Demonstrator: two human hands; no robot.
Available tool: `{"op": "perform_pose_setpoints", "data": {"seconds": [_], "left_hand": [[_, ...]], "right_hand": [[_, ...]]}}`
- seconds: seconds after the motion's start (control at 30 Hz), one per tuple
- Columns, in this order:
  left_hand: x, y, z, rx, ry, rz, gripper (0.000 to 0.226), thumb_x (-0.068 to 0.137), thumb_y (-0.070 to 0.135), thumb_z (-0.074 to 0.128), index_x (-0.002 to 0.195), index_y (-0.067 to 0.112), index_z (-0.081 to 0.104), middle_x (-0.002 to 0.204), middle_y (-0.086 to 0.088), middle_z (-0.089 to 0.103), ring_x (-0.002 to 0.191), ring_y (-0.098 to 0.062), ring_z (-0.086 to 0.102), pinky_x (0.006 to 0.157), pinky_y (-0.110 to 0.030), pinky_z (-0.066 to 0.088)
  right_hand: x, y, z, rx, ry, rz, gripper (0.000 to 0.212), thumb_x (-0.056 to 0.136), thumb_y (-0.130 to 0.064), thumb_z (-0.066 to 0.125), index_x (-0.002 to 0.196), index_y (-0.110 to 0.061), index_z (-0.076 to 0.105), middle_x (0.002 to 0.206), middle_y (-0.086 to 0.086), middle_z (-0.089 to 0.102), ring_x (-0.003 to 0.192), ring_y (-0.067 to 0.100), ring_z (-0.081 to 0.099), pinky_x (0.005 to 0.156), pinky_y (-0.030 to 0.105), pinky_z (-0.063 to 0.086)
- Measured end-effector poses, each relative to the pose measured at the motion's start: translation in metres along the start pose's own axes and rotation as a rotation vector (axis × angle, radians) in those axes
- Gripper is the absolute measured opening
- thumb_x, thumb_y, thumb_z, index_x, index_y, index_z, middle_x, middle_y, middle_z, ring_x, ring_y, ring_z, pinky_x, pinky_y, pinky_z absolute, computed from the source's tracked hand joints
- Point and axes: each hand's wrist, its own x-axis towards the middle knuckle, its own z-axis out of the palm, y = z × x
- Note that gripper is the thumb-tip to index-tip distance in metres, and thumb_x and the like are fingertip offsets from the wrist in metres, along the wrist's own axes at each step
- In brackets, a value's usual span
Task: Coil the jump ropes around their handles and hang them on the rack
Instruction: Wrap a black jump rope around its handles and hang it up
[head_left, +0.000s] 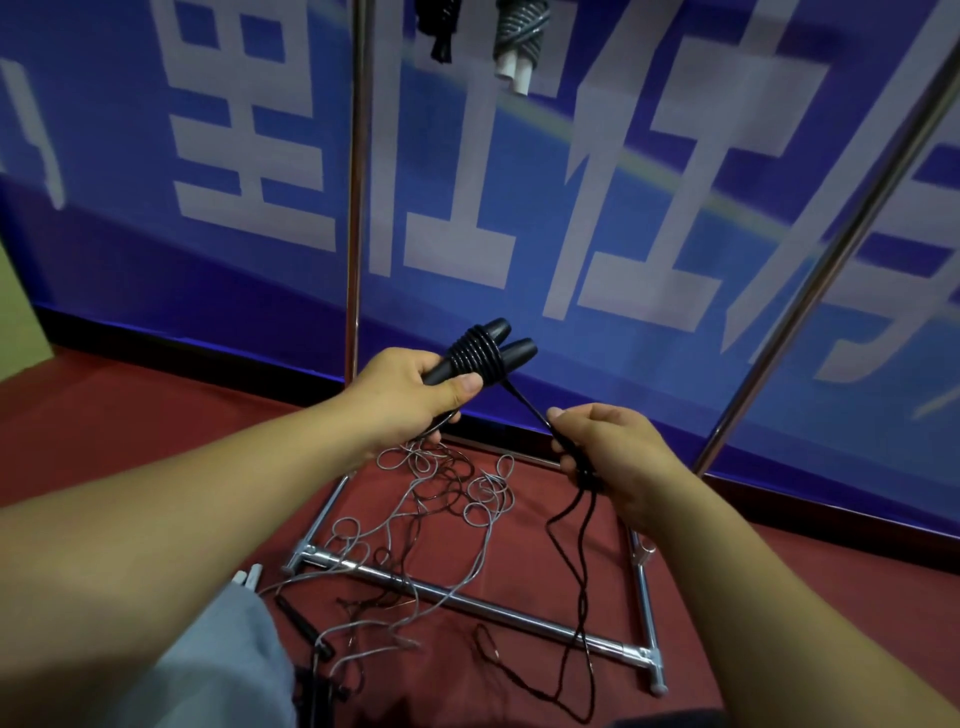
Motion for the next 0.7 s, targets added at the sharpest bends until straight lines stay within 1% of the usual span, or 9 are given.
{"op": "perform_pose_setpoints", "data": {"seconds": [0.07, 0.17, 0.27, 0.33, 0.43, 0.5, 0.6, 0.7], "left_hand": [[0.001, 0.000, 0.000, 0.021, 0.011, -0.006, 0.018, 0.090, 0.038, 0.073, 0.084, 0.021, 0.071, 0.068, 0.000, 0.071, 0.057, -0.015, 0.063, 0.063, -0.031, 0.053], [0.002, -0.001, -0.002, 0.060, 0.033, -0.005, 0.020, 0.090, 0.038, 0.072, 0.085, 0.019, 0.071, 0.070, -0.002, 0.071, 0.054, -0.013, 0.062, 0.061, -0.029, 0.052], [0.005, -0.004, -0.005, 0.092, 0.045, -0.001, 0.020, 0.089, 0.038, 0.073, 0.079, 0.021, 0.069, 0.062, 0.003, 0.068, 0.051, -0.011, 0.061, 0.058, -0.027, 0.050], [0.007, -0.006, -0.006, 0.130, 0.047, 0.007, 0.023, 0.089, 0.038, 0.073, 0.074, 0.023, 0.067, 0.055, 0.006, 0.064, 0.049, -0.011, 0.059, 0.055, -0.026, 0.046], [0.011, -0.009, -0.008, 0.173, 0.067, -0.001, 0.026, 0.089, 0.038, 0.073, 0.072, 0.021, 0.065, 0.047, 0.010, 0.058, 0.048, -0.011, 0.059, 0.056, -0.027, 0.047], [0.014, -0.012, -0.010, 0.190, 0.092, -0.009, 0.027, 0.089, 0.038, 0.074, 0.072, 0.019, 0.065, 0.046, 0.011, 0.056, 0.049, -0.011, 0.059, 0.061, -0.030, 0.050], [0.018, -0.016, -0.012, 0.222, 0.108, -0.019, 0.027, 0.089, 0.039, 0.074, 0.073, 0.018, 0.065, 0.054, 0.008, 0.061, 0.051, -0.013, 0.061, 0.062, -0.030, 0.049], [0.020, -0.018, -0.013, 0.260, 0.107, -0.032, 0.027, 0.089, 0.041, 0.073, 0.075, 0.018, 0.067, 0.057, 0.006, 0.063, 0.052, -0.014, 0.062, 0.061, -0.028, 0.048]], "right_hand": [[0.001, 0.000, 0.001, -0.020, -0.005, 0.019, 0.017, 0.095, -0.025, 0.068, 0.086, -0.011, 0.065, 0.062, 0.000, 0.062, 0.049, 0.010, 0.050, 0.053, 0.026, 0.045], [0.000, 0.000, 0.001, -0.072, -0.031, 0.054, 0.024, 0.096, -0.032, 0.066, 0.083, -0.012, 0.060, 0.056, -0.002, 0.057, 0.043, 0.008, 0.043, 0.044, 0.023, 0.037], [-0.001, 0.000, 0.001, -0.100, -0.028, 0.070, 0.032, 0.096, -0.036, 0.066, 0.080, -0.010, 0.058, 0.046, -0.005, 0.051, 0.036, 0.006, 0.035, 0.037, 0.019, 0.028], [-0.001, 0.000, 0.000, -0.117, -0.024, 0.062, 0.034, 0.096, -0.038, 0.065, 0.078, -0.010, 0.057, 0.045, -0.005, 0.051, 0.035, 0.006, 0.033, 0.036, 0.018, 0.026], [0.000, 0.003, 0.001, -0.124, -0.034, 0.011, 0.034, 0.095, -0.040, 0.066, 0.079, -0.010, 0.060, 0.055, -0.001, 0.056, 0.042, 0.008, 0.039, 0.042, 0.022, 0.033], [0.000, 0.003, 0.001, -0.143, -0.061, -0.035, 0.034, 0.091, -0.040, 0.071, 0.079, -0.010, 0.063, 0.059, 0.000, 0.057, 0.047, 0.010, 0.042, 0.048, 0.025, 0.038], [0.000, 0.005, 0.003, -0.185, -0.105, -0.064, 0.025, 0.086, -0.034, 0.078, 0.077, -0.013, 0.068, 0.059, -0.002, 0.059, 0.051, 0.012, 0.046, 0.050, 0.025, 0.041], [0.001, 0.005, 0.007, -0.232, -0.079, -0.071, 0.021, 0.090, -0.029, 0.075, 0.076, -0.015, 0.068, 0.055, -0.004, 0.057, 0.052, 0.012, 0.047, 0.052, 0.027, 0.041]]}}
